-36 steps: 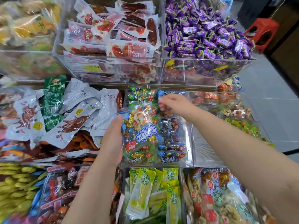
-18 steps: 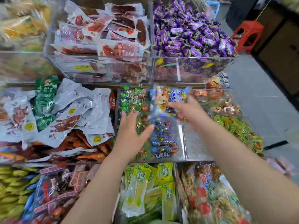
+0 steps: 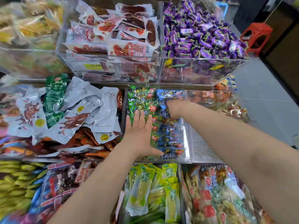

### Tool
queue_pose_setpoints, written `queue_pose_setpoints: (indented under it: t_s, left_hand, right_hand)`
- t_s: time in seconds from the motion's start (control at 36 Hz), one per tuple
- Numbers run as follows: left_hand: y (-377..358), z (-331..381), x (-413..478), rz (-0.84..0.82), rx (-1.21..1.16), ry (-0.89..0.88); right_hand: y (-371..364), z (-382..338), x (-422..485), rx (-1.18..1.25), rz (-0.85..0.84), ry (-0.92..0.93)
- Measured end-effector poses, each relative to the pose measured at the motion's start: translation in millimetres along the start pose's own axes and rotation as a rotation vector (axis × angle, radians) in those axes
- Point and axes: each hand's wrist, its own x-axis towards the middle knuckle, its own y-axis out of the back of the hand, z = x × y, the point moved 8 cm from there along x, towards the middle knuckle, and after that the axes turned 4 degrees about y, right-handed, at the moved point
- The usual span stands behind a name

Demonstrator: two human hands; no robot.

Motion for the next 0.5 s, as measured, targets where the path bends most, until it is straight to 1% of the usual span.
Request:
queue_pose_setpoints:
  t_s: [0.06,0.22,0.31,0.36,0.42,0.5]
  left_hand:
    - [2.9,9.1,4.2,0.049,-0.011,-0.023]
    - [4.9,14.1,25.6,0.183,-0.036,0.002]
    - [4.0,7.3,34.8,0.205,-0.035,0.028]
    - [2.4,6.2,38.9,0.204,-0.029,0.034]
    - [1.2,6.2,42.0,0.194,-0.027,0.036]
    - [-0.3,5.0,44.3,0.176,-0.031,0.045]
  right_hand:
    - [-2.1,0.3,1.4,0.014,-0.013,-0.02]
    - [1.6,11.6,-4.1,-0.022,0.217,-0.122]
    - [-2.3,4.3,-10.4,0.034,0.373,-0.031]
    - [-10.5,-5.5,-11.7,0.027,0.432,0.055]
    - [-23.1,-13.4,-8.5,0.012,0.425,0.101]
    - [-38.2,-17.2,-1.3,0.004,0.401,0.091]
